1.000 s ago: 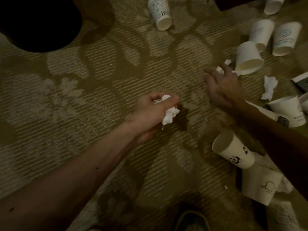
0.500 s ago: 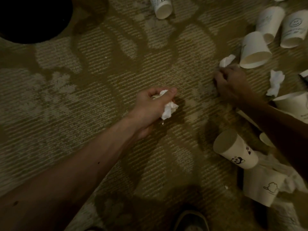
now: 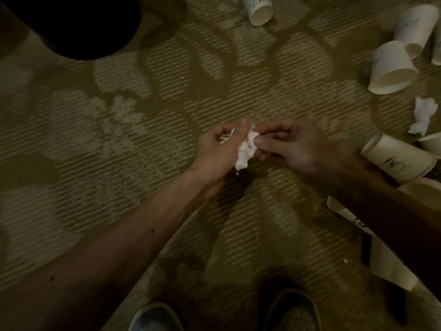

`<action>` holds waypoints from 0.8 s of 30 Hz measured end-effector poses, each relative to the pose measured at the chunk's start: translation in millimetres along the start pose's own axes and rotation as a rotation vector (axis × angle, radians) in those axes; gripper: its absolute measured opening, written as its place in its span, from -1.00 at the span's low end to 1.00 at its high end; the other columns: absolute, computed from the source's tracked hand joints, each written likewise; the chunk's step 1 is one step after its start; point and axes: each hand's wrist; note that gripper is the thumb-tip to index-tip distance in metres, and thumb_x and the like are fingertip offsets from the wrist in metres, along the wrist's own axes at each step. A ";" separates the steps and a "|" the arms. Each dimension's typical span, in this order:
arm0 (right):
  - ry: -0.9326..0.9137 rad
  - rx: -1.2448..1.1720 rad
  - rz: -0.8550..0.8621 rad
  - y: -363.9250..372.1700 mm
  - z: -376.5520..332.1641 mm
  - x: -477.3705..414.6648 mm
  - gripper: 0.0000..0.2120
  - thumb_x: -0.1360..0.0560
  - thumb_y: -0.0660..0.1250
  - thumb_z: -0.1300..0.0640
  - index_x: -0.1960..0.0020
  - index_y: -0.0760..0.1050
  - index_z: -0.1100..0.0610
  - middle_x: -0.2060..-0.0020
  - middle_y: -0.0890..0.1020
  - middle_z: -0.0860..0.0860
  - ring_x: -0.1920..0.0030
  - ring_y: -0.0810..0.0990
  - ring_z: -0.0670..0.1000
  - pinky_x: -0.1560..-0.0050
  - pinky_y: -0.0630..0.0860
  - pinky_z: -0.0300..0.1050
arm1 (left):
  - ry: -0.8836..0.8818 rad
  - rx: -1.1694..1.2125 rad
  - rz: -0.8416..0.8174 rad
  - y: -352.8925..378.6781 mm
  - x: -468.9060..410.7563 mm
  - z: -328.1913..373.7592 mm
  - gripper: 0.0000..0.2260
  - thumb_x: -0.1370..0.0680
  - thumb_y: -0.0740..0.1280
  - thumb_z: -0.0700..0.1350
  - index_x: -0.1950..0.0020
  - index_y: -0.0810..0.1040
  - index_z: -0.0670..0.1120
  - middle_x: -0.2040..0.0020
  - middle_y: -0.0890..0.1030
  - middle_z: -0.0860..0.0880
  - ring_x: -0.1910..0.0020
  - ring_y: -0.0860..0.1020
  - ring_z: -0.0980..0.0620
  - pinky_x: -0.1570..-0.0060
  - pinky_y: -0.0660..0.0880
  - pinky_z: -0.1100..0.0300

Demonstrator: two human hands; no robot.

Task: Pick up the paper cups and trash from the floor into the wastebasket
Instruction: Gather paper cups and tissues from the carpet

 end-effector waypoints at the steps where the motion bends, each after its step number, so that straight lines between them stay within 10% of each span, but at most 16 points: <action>1: 0.005 -0.043 -0.024 7.9 -2.0 4.2 -0.86 -0.42 0.44 0.33 0.10 0.62 0.13 0.34 0.70 0.03 0.33 0.65 -0.11 0.29 0.56 -0.32 | 0.005 0.004 -0.014 -4.9 4.9 2.3 -0.76 -0.57 0.38 0.06 -0.01 0.62 -0.12 0.15 0.70 -0.05 0.21 0.66 0.06 0.25 0.54 0.20; 9: 0.008 -0.119 -0.281 76.3 -7.3 25.7 -0.82 -0.31 0.44 0.13 0.10 0.72 0.07 0.15 0.72 0.08 0.21 0.67 -0.02 0.24 0.62 -0.18 | 0.005 0.086 -0.194 -69.5 67.8 21.9 -0.61 -0.59 0.31 0.04 -0.22 0.57 -0.26 0.07 0.60 -0.20 0.22 0.59 0.02 0.27 0.59 0.17; 24: -0.106 0.534 -0.954 280.7 39.2 95.9 -0.76 -0.33 0.58 0.15 0.05 0.61 -0.02 0.22 0.67 -0.07 0.24 0.61 -0.21 0.22 0.52 -0.37 | 0.072 -0.368 0.486 -272.4 267.5 -45.8 -0.77 -0.54 0.39 0.05 0.31 0.62 0.02 0.45 0.57 0.05 0.49 0.52 0.16 0.50 0.40 0.27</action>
Point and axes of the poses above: each hand's wrist, its own x-axis away from the middle knuckle, its own y-axis out of the palm, z = x × y
